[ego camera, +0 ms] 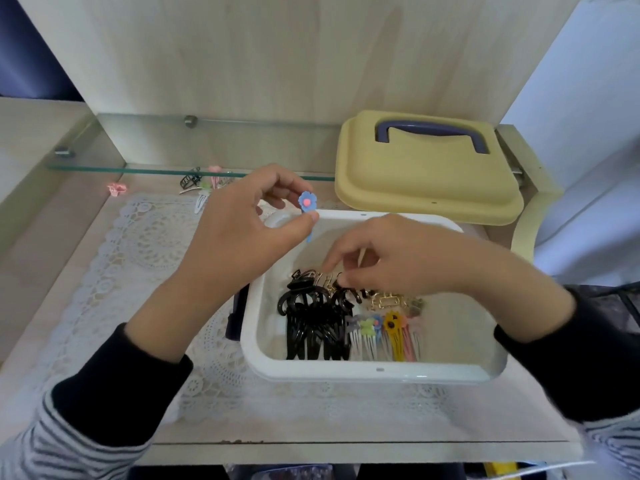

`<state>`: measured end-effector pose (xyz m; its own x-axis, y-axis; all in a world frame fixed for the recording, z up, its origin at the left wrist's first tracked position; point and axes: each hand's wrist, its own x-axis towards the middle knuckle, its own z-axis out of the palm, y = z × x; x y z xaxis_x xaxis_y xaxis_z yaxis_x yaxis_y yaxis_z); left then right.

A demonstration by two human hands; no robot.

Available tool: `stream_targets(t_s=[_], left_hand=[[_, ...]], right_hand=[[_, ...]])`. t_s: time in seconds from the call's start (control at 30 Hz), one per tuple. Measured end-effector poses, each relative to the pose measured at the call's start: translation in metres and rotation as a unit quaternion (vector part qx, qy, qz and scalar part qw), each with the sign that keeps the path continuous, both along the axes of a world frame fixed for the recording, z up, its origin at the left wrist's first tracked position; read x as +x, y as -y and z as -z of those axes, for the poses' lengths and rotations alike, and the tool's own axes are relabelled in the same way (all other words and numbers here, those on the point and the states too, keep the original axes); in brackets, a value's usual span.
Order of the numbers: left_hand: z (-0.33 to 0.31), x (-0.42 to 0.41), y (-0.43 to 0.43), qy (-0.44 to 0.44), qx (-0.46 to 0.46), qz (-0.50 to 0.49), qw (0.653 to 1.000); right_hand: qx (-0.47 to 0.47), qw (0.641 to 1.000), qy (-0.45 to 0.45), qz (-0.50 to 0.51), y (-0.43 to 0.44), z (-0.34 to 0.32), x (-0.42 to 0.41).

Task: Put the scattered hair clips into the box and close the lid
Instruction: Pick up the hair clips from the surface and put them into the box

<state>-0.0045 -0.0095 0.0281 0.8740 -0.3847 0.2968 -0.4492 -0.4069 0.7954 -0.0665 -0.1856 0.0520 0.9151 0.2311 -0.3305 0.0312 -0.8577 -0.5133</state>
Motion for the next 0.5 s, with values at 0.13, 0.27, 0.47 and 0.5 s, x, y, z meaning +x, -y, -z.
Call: stream_targets(t_s=[0.13, 0.27, 0.47, 0.5], left_hand=[[-0.021, -0.014, 0.002, -0.03, -0.014, 0.029, 0.999], [-0.037, -0.029, 0.01, -0.126, 0.03, 0.128, 0.983], [-0.021, -0.034, 0.04, -0.26, 0.164, 0.262, 0.915], [-0.016, -0.034, 0.046, -0.263, 0.19, 0.273, 0.905]], right_hand=[[0.019, 0.997, 0.057, 0.048, 0.035, -0.009, -0.005], [0.039, 0.986, 0.135, 0.084, 0.052, -0.006, -0.011], [0.081, 0.98, 0.155, 0.098, 0.057, 0.006, -0.016], [0.089, 0.979, 0.153, 0.097, 0.058, 0.007, -0.016]])
